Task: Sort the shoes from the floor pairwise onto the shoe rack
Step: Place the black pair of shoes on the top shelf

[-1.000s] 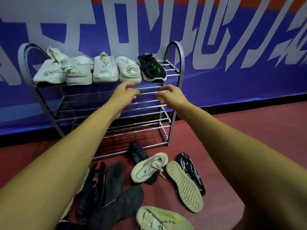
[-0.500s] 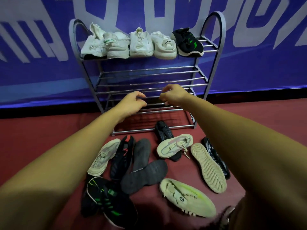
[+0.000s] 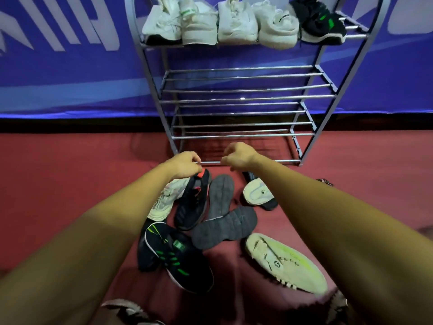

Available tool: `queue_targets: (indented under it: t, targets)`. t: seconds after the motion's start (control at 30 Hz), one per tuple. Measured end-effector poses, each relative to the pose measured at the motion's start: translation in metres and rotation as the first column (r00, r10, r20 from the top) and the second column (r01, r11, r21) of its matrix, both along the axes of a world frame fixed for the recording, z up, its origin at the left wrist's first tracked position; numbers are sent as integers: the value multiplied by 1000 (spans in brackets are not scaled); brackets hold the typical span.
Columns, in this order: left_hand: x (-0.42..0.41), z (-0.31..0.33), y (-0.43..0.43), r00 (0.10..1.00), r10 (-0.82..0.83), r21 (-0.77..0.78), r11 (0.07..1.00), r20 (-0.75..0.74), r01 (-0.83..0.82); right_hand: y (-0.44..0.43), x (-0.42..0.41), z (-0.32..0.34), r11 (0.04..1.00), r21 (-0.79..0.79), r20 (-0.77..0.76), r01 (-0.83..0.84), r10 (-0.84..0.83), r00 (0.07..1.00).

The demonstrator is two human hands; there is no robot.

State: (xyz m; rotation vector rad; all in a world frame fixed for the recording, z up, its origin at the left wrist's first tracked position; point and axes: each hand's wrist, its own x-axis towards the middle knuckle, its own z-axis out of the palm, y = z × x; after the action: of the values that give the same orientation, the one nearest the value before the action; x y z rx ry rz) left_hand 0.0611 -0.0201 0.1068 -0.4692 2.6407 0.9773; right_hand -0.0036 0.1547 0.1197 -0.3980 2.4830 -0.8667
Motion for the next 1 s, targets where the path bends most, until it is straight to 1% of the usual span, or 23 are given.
queue_targets:
  t: [0.1, 0.2, 0.3, 0.5, 0.63, 0.77, 0.87, 1.0]
  targets:
    - [15, -16, -16, 996, -21, -78, 997, 86, 28, -10, 9, -19, 999, 28, 37, -43, 42, 998]
    - [34, -33, -32, 981, -24, -132, 990, 193, 50, -27, 21, -40, 989, 74, 74, -124, 119, 990]
    - [52, -59, -48, 960, 31, -135, 991, 278, 7, -48, 32, -62, 967, 130, 110, -221, 207, 972]
    - [87, -104, -77, 924, 83, -123, 992, 374, -39, -92, 55, -99, 880, 249, 138, -405, 382, 914]
    - [102, -124, -95, 910, 125, -98, 991, 396, -93, -120, 77, -127, 815, 276, 195, -509, 471, 860]
    - [114, -138, -110, 899, 163, -139, 984, 406, -115, -135, 87, -152, 737, 298, 265, -607, 547, 794]
    - [120, -148, -116, 896, 175, -145, 981, 409, -125, -143, 91, -168, 713, 331, 280, -618, 551, 786]
    - [123, -160, -125, 886, 240, -153, 969, 397, -194, -147, 93, -185, 690, 343, 312, -637, 556, 770]
